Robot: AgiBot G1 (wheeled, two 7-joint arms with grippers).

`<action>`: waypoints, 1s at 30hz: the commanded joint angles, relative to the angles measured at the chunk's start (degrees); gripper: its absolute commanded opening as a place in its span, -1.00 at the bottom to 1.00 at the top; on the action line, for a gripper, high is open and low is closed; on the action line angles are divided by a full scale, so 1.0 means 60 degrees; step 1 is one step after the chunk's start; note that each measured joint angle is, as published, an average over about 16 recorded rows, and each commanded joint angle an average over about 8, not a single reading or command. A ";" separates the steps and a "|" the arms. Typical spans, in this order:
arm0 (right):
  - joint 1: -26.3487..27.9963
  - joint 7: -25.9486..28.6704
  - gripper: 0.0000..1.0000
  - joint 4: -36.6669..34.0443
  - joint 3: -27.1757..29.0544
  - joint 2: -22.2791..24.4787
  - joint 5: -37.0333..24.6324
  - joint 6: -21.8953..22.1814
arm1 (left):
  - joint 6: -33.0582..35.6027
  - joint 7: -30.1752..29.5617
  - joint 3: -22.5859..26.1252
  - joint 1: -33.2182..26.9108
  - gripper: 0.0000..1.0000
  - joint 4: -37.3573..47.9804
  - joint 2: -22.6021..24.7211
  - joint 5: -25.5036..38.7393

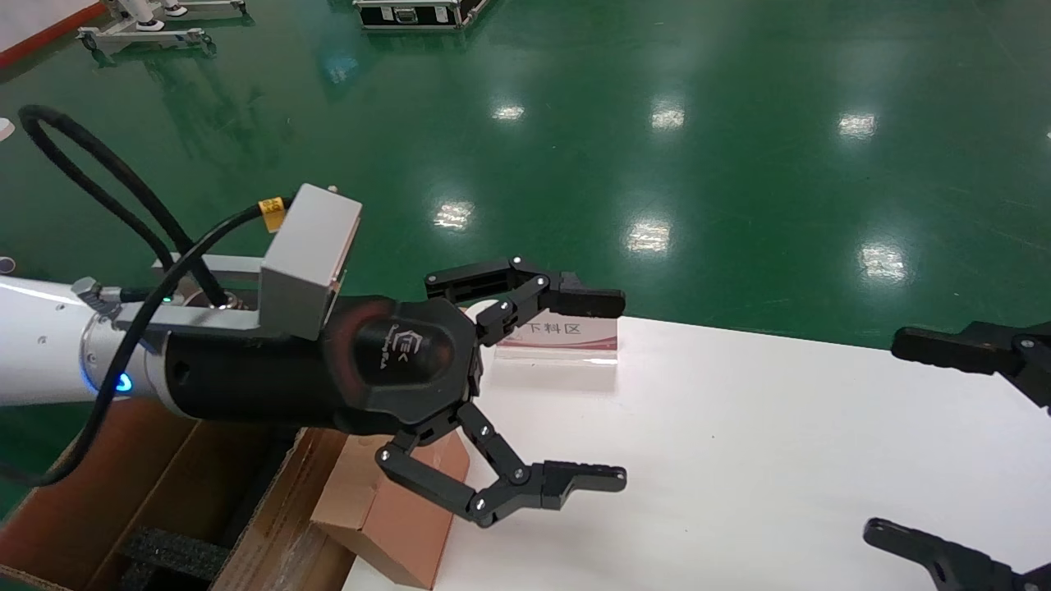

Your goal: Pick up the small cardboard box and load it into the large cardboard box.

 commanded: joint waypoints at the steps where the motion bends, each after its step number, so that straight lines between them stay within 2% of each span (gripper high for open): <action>1: 0.0000 0.0000 1.00 0.0001 0.0000 0.0000 0.0000 0.0000 | 0.0000 0.0000 0.0000 0.0000 1.00 0.0000 0.0000 0.0000; 19: 0.0003 -0.0005 1.00 -0.0007 -0.0006 -0.0001 0.0003 -0.0001 | -0.0116 -0.0204 0.0108 -0.0023 1.00 0.0006 -0.0102 0.0253; 25: 0.0006 -0.0008 1.00 -0.0011 -0.0011 0.0000 0.0006 -0.0002 | -0.0279 -0.1066 0.0477 -0.0367 1.00 -0.0141 -0.0483 0.1087; 30: 0.0007 -0.0010 1.00 -0.0012 -0.0015 0.0001 0.0008 -0.0001 | -0.0071 -0.2571 0.1220 -0.1282 1.00 -0.0432 -0.0788 0.2637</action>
